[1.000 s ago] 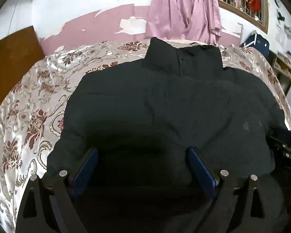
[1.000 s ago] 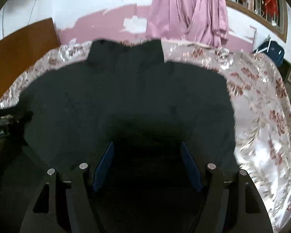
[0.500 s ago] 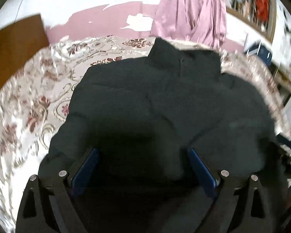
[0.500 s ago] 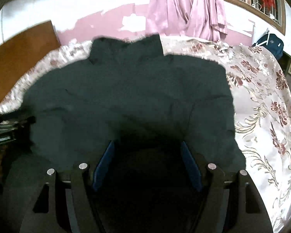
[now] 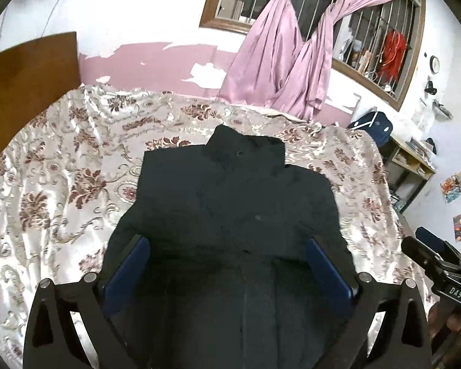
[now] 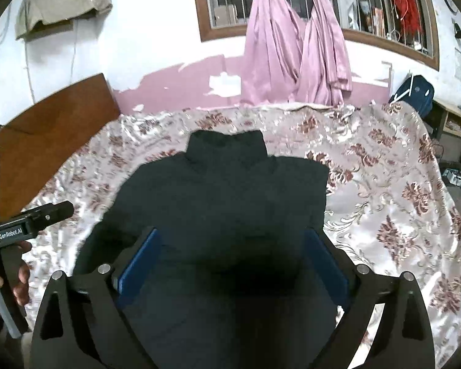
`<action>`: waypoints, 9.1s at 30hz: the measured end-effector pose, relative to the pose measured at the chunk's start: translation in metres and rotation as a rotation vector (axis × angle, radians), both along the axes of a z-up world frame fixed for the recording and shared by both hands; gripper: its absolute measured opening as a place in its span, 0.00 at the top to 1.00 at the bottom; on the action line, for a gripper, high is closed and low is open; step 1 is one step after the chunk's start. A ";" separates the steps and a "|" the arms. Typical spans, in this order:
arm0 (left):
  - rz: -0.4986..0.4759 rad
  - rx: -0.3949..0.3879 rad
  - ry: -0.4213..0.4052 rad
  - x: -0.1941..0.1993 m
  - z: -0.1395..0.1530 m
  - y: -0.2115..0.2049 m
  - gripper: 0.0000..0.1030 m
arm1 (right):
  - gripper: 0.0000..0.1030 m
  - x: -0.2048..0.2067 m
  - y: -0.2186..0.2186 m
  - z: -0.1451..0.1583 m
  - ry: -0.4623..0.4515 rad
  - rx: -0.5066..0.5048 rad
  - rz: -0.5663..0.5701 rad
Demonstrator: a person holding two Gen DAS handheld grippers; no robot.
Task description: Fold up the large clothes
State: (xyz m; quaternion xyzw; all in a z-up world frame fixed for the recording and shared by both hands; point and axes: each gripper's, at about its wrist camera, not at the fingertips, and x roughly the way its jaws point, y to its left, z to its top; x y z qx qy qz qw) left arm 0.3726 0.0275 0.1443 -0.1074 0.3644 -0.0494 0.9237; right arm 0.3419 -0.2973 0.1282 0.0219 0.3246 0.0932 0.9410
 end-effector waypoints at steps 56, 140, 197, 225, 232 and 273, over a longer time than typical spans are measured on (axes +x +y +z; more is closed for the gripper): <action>0.059 0.080 0.001 0.240 0.021 0.002 0.00 | 0.09 0.184 0.031 0.061 0.056 0.063 -0.009; -0.221 -0.067 -0.009 0.293 -0.150 0.033 0.91 | 0.93 0.349 0.046 -0.156 0.253 0.111 0.214; -0.289 0.016 0.205 0.317 -0.166 -0.055 0.60 | 0.36 0.284 0.040 -0.155 0.170 -0.052 0.226; -0.113 0.039 -0.170 0.118 0.000 -0.041 0.00 | 0.02 0.132 0.007 -0.008 -0.114 -0.006 0.017; -0.107 0.063 -0.205 0.054 0.028 -0.044 0.00 | 0.02 0.070 0.001 0.020 -0.139 -0.003 0.022; -0.070 0.120 -0.204 -0.163 0.008 -0.016 0.00 | 0.02 -0.153 0.021 -0.006 -0.116 -0.023 0.062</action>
